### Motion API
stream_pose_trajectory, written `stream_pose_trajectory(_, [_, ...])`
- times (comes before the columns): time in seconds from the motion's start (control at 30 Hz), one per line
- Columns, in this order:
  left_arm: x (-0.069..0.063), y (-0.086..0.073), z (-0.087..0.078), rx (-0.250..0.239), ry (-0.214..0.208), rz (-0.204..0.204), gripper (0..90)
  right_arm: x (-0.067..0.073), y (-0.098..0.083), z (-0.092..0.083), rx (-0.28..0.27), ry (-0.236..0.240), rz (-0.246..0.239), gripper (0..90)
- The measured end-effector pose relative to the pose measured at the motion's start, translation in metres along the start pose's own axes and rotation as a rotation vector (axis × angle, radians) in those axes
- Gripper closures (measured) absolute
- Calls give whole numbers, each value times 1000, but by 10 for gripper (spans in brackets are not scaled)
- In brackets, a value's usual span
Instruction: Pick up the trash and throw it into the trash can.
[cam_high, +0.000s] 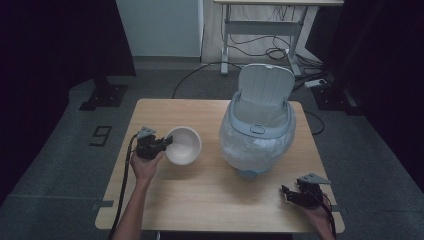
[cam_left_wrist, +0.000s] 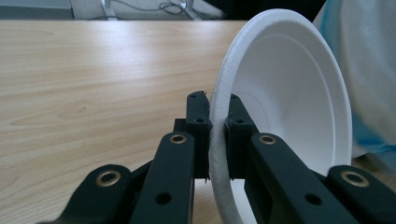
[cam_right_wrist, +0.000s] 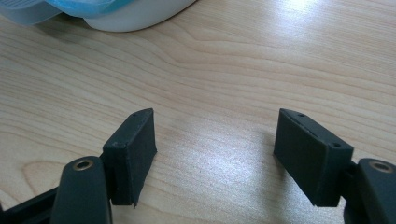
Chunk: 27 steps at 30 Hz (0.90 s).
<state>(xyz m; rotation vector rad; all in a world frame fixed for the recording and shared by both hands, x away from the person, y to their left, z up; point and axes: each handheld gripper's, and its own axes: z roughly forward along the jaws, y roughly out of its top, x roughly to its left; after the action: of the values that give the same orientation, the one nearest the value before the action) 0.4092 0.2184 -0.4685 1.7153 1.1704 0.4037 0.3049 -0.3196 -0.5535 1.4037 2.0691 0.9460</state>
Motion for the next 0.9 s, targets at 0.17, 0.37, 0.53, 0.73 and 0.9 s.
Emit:
stream_pose_trajectory(0.17, [-3,4,-11,-40,-27,-12,830,0,0,0,0,-1,2,290])
stream_pose_trajectory(0.37, [-9,12,-23,-73,-54,-7,830,0,0,0,0,-1,2,290])
stream_pose_trajectory(0.53, [-21,23,-31,-97,-73,28,830,0,0,0,0,-1,3,290])
stream_pose_trajectory(0.73, [-37,37,-38,-125,-93,76,830,0,0,0,0,-1,3,290])
stream_pose_trajectory(0.9, [-43,44,-42,-138,-107,87,830,0,0,0,0,-1,2,290])
